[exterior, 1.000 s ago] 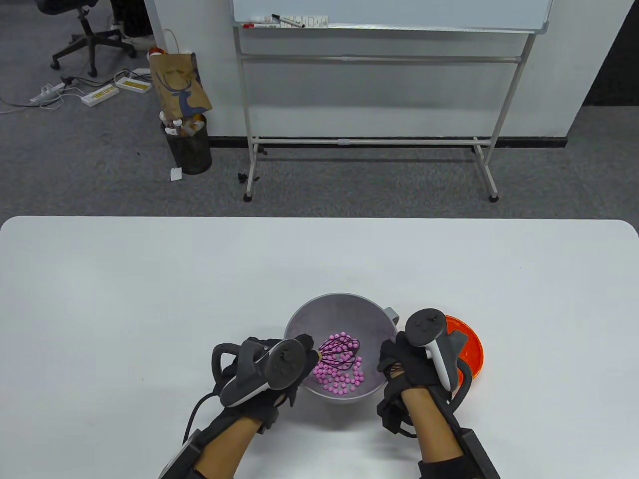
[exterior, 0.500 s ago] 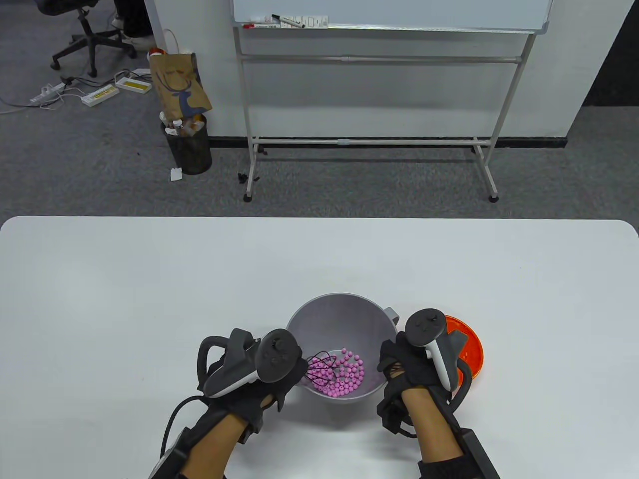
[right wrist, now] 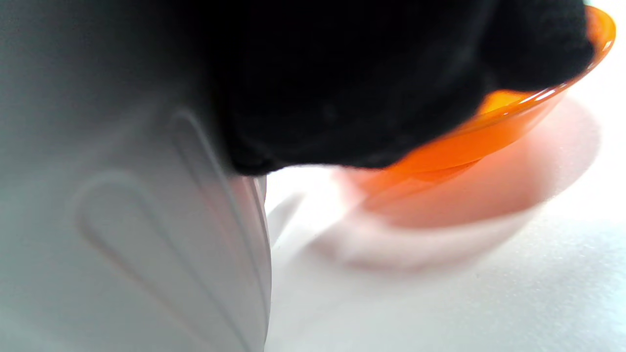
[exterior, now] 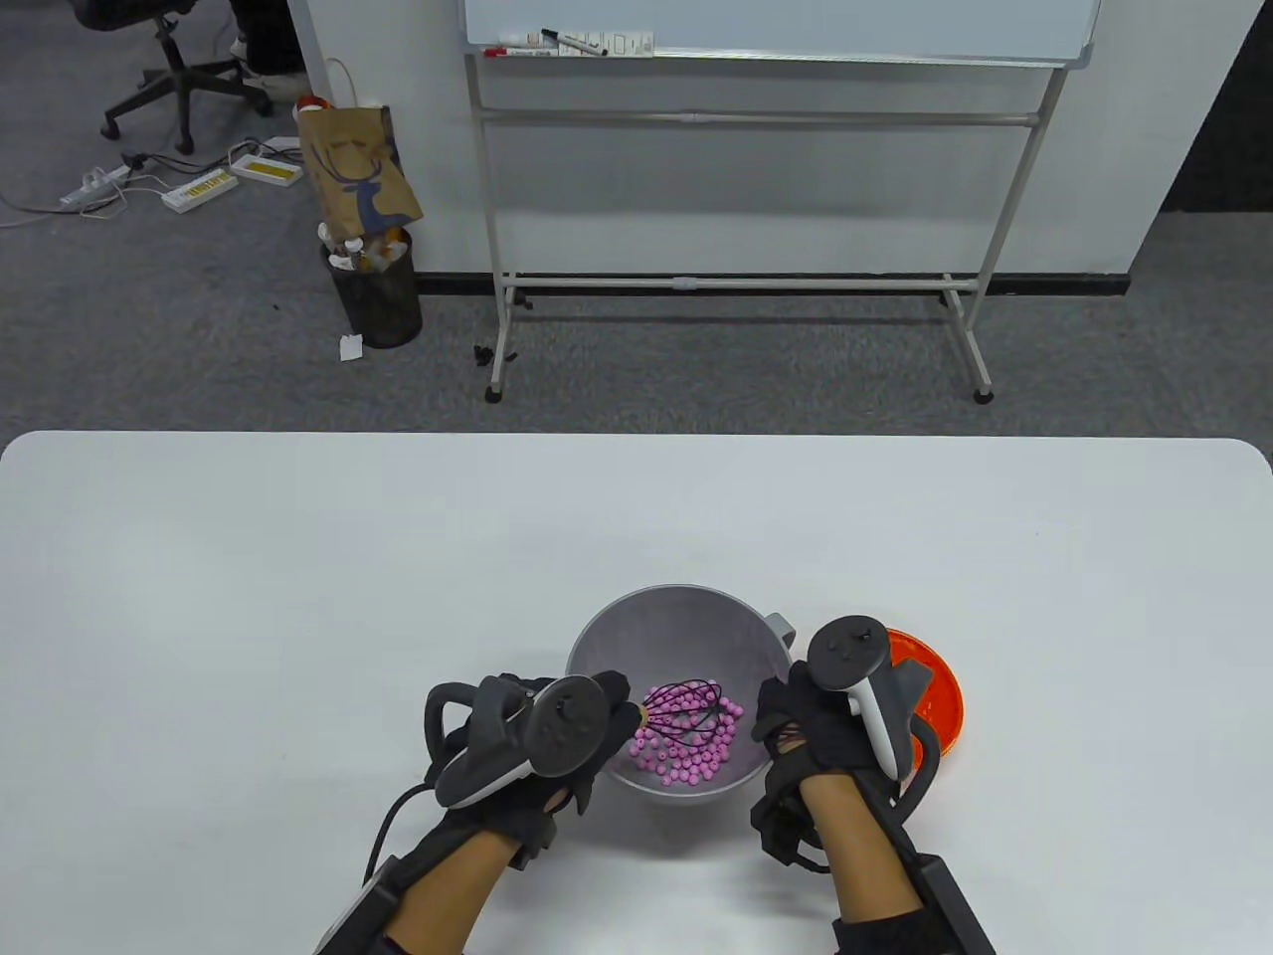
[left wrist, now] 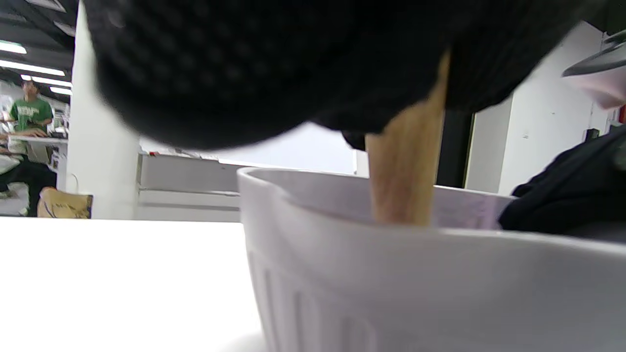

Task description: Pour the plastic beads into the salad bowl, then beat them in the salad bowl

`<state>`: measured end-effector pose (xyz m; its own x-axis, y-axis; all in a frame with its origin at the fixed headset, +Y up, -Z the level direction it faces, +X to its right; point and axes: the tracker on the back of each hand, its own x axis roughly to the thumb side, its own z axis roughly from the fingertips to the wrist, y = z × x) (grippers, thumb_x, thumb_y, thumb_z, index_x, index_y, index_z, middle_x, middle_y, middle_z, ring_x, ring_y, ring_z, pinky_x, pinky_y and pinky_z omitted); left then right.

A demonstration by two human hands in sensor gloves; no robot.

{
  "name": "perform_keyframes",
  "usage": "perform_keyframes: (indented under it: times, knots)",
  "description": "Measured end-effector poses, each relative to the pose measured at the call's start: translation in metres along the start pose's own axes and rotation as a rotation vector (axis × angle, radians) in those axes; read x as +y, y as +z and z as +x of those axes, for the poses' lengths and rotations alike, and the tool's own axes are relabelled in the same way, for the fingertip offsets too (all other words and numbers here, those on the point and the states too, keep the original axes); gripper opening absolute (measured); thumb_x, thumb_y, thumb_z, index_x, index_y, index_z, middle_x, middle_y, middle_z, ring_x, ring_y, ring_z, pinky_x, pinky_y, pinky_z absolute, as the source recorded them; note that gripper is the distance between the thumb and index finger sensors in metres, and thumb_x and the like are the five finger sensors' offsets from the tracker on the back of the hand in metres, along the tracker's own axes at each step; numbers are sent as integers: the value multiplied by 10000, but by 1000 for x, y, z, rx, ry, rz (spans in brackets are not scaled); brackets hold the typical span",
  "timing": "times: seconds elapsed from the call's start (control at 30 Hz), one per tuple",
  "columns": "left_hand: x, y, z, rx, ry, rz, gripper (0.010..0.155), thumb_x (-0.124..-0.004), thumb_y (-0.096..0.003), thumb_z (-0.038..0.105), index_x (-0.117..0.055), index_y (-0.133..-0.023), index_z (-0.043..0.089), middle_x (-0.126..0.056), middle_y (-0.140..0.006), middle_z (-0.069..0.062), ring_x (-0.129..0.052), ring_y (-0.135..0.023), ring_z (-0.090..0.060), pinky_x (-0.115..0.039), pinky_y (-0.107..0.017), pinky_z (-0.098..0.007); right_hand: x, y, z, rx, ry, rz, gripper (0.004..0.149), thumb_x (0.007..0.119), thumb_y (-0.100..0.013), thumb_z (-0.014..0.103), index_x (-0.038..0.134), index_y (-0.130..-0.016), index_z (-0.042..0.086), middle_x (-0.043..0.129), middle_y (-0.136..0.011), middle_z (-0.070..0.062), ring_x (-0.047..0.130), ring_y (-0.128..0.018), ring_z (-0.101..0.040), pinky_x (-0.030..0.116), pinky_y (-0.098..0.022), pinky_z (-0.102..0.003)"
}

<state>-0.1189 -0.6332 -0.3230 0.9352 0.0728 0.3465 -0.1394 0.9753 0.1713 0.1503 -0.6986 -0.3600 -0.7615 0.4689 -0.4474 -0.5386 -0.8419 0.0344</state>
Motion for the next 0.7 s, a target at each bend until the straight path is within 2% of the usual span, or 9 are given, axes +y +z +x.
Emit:
perform_keyframes:
  times: [0.2,0.3,0.43,0.57,0.7]
  knots:
    - [7,0,-9,29,-33,16,473,-883,-424,575,-925,-818,317,-1031,-204,97,-1010,-90,-89,-894,-435,-392,0,0,0,0,-1,0,509,791,-481,467,838,-839,109,1024,-422,-34,1018,-47,-139,860,-180,-352]
    - [14,1,-9,22,-65,-9,432,-889,-423,571,-970,-754,306,-1031,-192,95,-1007,-82,-91,-896,-432,-390,0,0,0,1,-1,-1,509,791,-481,468,838,-839,110,1024,-421,-33,1018,-47,-139,860,-181,-351]
    - [26,3,-6,11,-92,-80,429,-893,-427,567,-979,-743,290,-1031,-181,95,-1005,-74,-88,-898,-430,-383,0,0,0,1,-3,-1,511,791,-480,469,837,-840,109,1025,-419,-34,1018,-47,-138,860,-180,-351]
    - [33,5,-4,-30,-16,-153,434,-893,-433,558,-986,-741,266,-1029,-175,92,-1001,-68,-86,-900,-431,-375,0,0,0,2,-3,0,508,791,-482,467,839,-839,110,1024,-421,-34,1018,-46,-138,860,-180,-352]
    - [28,5,1,-86,87,-163,440,-873,-444,553,-984,-744,251,-1026,-176,93,-1001,-69,-81,-902,-428,-373,0,0,0,2,-4,1,508,792,-481,466,839,-839,109,1023,-424,-35,1018,-47,-138,860,-181,-352]
